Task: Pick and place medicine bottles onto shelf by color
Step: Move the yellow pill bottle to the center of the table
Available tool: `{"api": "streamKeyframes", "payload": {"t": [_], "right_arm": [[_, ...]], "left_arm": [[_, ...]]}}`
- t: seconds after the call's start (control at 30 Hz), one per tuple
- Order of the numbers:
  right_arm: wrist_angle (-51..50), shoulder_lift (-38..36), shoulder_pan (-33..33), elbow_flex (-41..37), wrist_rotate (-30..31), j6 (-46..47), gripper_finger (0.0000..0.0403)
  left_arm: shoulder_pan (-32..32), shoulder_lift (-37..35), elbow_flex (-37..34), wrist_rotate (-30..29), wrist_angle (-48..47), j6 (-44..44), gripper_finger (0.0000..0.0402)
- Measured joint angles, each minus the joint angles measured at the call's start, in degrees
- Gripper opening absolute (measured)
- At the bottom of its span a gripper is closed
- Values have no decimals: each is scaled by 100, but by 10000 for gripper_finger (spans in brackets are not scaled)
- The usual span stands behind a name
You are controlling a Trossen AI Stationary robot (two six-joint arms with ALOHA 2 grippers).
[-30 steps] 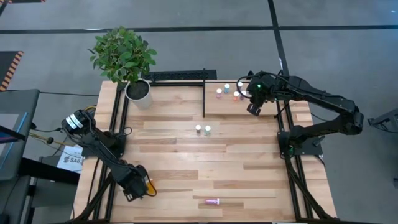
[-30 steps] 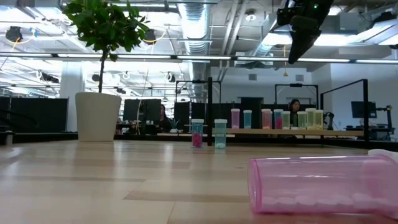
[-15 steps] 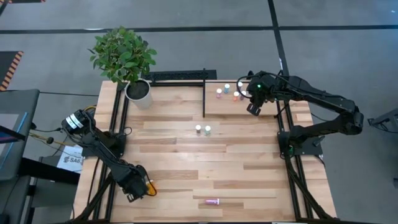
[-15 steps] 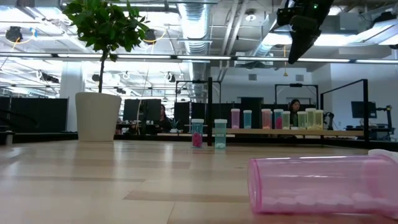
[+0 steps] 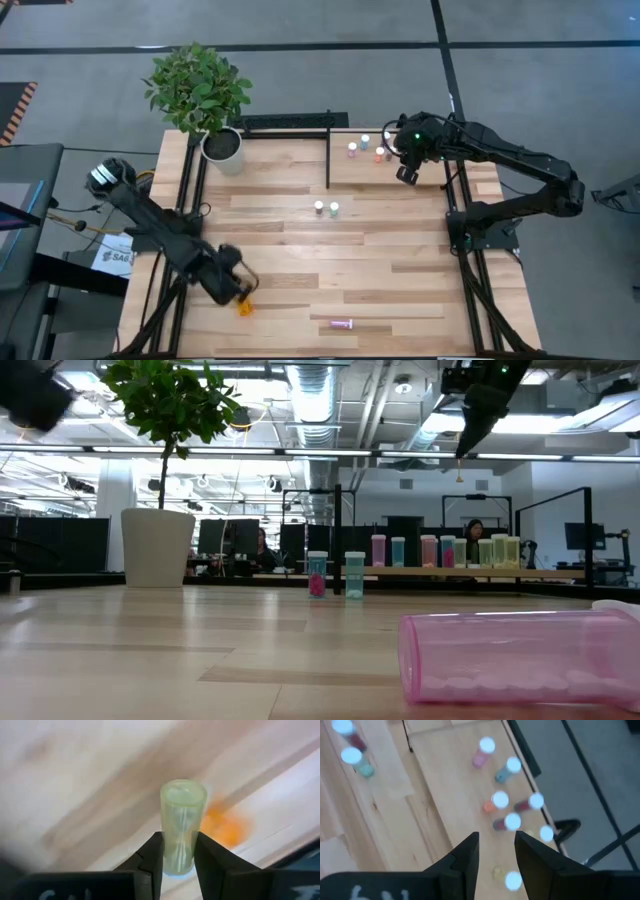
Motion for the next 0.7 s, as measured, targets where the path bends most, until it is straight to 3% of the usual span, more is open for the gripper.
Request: {"api": "streamKeyframes", "payload": {"t": [0.13, 0.27, 0.37, 0.47, 0.6, 0.7], "right_arm": [[544, 0, -2, -1, -666, -85, 147], [1223, 0, 2, -1, -2014, 60, 147], [1837, 0, 47, -1, -3123, 188, 147], [2631, -1, 138, -1, -3757, 383, 147], [3413, -2, 252, -1, -4004, 661, 147], [3776, -2, 280, -1, -4020, 934, 147]], "left_arm": [[485, -580, 321, -1893, -1, -110, 74], [1087, -816, 683, -3556, 29, 536, 74], [1617, -774, 953, -4034, 164, 1355, 74], [2125, -608, 1120, -4352, 952, 2666, 75], [2665, -357, 1326, -4920, 2651, 4807, 75], [3022, -133, 1506, -4988, 3881, 6188, 75]]}}
